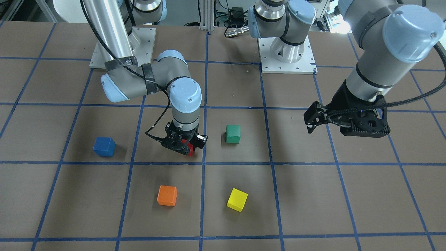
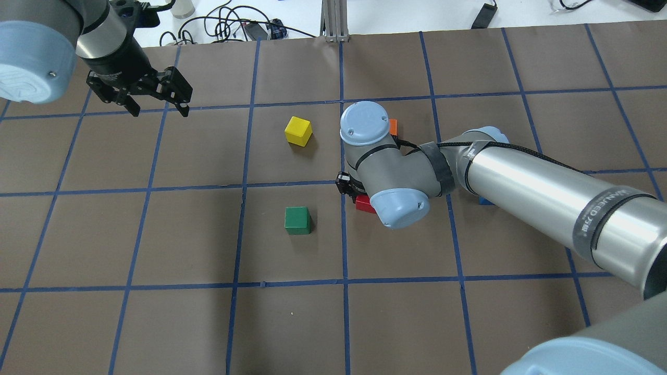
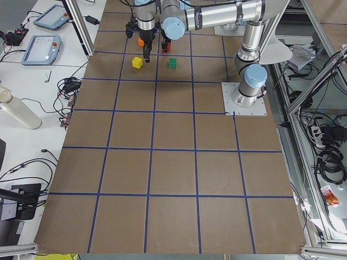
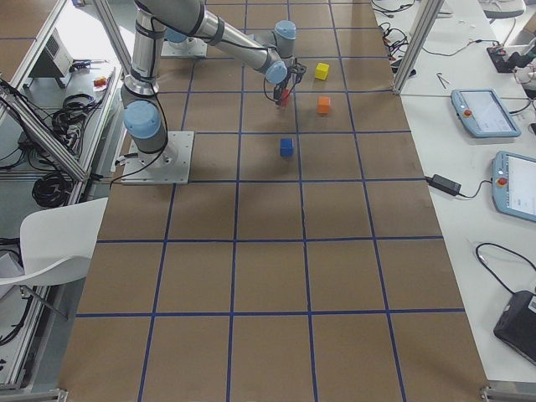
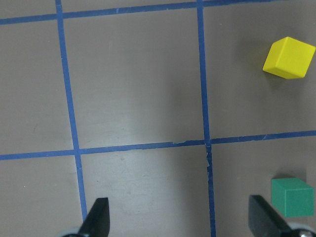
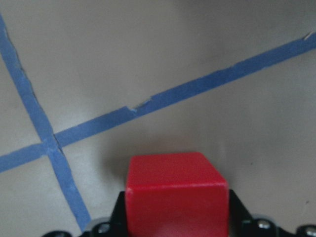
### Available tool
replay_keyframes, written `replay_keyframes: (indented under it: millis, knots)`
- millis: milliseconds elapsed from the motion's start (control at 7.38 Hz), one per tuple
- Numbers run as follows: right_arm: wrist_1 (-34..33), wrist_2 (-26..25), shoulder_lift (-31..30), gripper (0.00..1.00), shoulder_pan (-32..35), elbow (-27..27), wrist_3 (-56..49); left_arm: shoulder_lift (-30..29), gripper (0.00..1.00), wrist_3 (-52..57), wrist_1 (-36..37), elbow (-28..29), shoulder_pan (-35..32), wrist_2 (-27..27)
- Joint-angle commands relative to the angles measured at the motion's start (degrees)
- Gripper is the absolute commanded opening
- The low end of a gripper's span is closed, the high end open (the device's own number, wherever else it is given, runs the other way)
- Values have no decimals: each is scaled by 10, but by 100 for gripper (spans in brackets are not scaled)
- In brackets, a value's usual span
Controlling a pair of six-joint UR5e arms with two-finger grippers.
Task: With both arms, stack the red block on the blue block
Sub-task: 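Lower the right gripper and grasp the red cube, then carry the red cube with the right gripper over the blue cube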
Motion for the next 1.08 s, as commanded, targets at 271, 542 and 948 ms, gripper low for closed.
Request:
replay_keyframes:
  millis: [271, 542, 948]
  knots:
    - [97, -30, -104, 16, -87, -5, -150, 1, 100, 0, -4, 3, 0, 2]
    - [160, -30, -154, 15, -194, -2, -287, 2, 100, 0, -4, 3, -1, 2]
    - [153, -17, -160, 15, -280, 34, -418, 6, 100, 0, -3, 5, 0, 2]
